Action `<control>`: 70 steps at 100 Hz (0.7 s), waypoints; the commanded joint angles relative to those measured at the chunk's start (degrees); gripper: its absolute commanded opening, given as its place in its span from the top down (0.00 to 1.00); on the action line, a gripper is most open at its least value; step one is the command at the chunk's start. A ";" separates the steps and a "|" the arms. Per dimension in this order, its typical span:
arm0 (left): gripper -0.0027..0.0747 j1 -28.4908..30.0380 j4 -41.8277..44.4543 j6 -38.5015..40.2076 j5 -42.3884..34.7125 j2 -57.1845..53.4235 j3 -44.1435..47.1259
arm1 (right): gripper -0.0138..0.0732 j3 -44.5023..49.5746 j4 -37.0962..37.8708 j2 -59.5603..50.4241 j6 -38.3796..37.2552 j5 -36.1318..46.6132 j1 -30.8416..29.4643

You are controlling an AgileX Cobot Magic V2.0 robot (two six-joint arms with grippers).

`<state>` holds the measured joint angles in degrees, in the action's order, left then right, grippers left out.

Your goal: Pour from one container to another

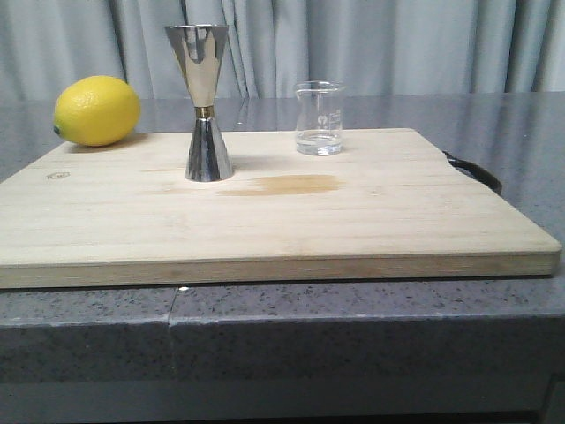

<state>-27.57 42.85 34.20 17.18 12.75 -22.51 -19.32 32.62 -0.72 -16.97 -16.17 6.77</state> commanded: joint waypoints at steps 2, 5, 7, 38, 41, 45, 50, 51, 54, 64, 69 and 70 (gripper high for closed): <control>0.99 0.14 0.84 0.75 -2.98 0.52 -1.61 | 0.92 -1.28 0.69 0.67 0.29 4.19 -0.23; 0.99 0.14 0.84 0.75 -2.98 0.52 -1.61 | 0.92 -1.28 0.69 0.67 0.29 4.19 -0.23; 0.99 0.14 0.84 0.75 -2.98 0.52 -1.61 | 0.92 -1.28 0.69 0.67 0.29 4.19 -0.23; 0.99 0.14 0.84 0.75 -2.98 0.52 -1.61 | 0.92 -1.28 0.69 0.67 0.29 4.19 -0.23; 0.99 0.14 0.84 0.75 -2.98 0.52 -1.61 | 0.92 -1.28 0.69 0.67 0.29 4.19 -0.23; 0.99 0.14 0.84 0.75 -2.98 0.52 -1.61 | 0.92 -1.28 0.69 0.67 0.29 4.19 -0.23; 0.99 0.14 0.84 0.75 -2.98 0.52 -1.61 | 0.92 -1.28 0.69 0.67 0.29 4.19 -0.23; 0.99 0.14 0.84 0.75 -2.98 0.52 -1.61 | 0.92 -1.28 0.69 0.67 0.29 4.19 -0.23; 0.99 0.14 0.84 0.75 -2.98 0.52 -1.61 | 0.92 -1.28 0.69 0.67 0.29 4.19 -0.23; 0.99 0.23 0.84 0.75 -2.98 0.52 -1.61 | 0.92 -1.28 0.69 0.67 0.29 4.19 -0.23; 0.99 0.34 0.84 0.75 -2.31 0.52 -1.34 | 0.92 -1.28 0.69 0.67 0.29 4.19 -0.23; 0.99 0.36 0.84 0.75 -2.16 0.52 -1.21 | 0.92 -1.28 0.69 0.67 0.29 4.19 -0.23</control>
<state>-27.57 42.88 34.20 17.18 12.75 -22.51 -19.32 32.52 -0.72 -16.97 -16.08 6.77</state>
